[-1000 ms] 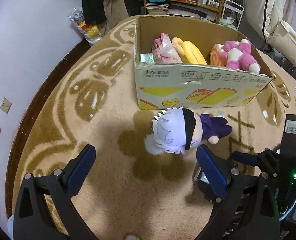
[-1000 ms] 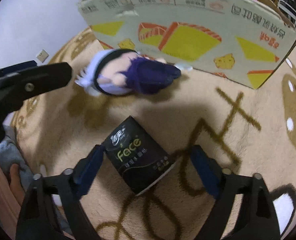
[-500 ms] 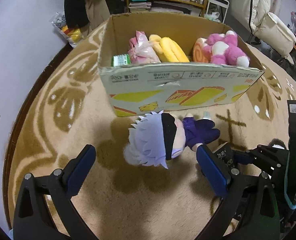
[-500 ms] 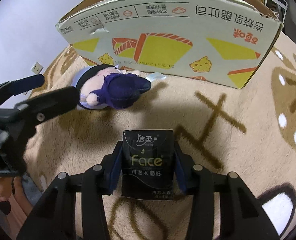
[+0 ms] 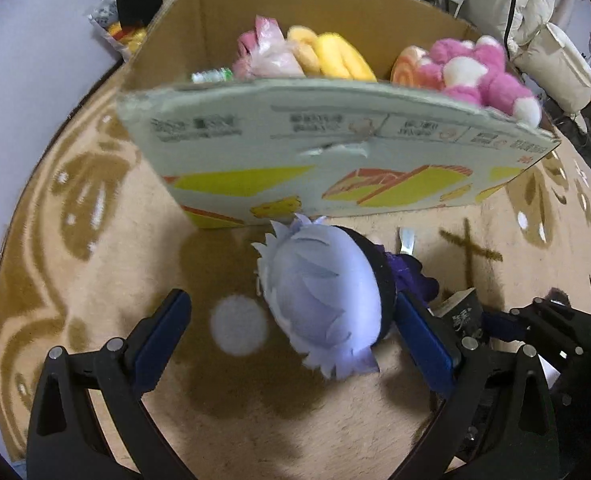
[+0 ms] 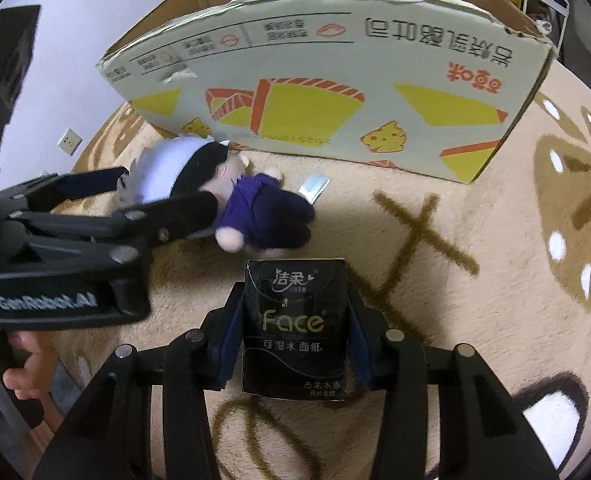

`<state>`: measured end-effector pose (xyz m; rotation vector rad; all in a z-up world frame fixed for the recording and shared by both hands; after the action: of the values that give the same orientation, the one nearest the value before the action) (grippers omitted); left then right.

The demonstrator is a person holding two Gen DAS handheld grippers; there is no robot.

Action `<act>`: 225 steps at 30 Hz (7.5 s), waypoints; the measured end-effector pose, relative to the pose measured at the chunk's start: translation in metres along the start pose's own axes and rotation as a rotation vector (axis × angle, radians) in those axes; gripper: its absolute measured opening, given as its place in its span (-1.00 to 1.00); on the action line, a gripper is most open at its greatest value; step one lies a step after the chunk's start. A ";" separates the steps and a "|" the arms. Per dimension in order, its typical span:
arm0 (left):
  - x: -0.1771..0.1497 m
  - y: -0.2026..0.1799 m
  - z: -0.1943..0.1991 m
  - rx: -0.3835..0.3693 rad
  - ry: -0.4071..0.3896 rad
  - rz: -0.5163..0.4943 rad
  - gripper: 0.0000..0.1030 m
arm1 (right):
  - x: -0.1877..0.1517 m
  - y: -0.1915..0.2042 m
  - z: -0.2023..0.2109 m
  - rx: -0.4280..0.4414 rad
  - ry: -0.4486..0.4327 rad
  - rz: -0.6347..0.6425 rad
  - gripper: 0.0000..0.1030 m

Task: Organize soft objects

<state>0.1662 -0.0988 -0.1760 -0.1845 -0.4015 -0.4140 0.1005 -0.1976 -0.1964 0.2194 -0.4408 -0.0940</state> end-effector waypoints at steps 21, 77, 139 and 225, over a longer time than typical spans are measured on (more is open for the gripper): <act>-0.002 -0.023 0.012 -0.036 -0.084 -0.009 0.04 | 0.011 -0.017 0.034 -0.017 -0.073 -0.008 -0.05; 0.078 0.004 0.133 0.208 -0.556 0.001 0.05 | 0.126 -0.009 0.128 0.007 -0.587 0.067 -0.05; -0.009 0.014 0.241 0.349 -0.646 0.017 0.99 | 0.062 -0.018 0.251 0.018 -0.691 -0.019 1.00; -0.047 0.014 0.216 0.333 -0.717 0.008 0.99 | 0.016 -0.040 0.202 -0.085 -0.657 0.023 1.00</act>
<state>0.0591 -0.0146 -0.0014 -0.0025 -1.1651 -0.2561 0.0255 -0.2766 -0.0205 0.0941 -1.0909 -0.1627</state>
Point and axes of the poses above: each gripper's, at about its wrist camera, not at the fingertips, and z roughly against the way its jaws point, y to its left, x to its top, the point moved 5 cm from there along -z, roughly the way its jaws point, and after that the axes turned 3 degrees about -y, right-handed, at the moved point
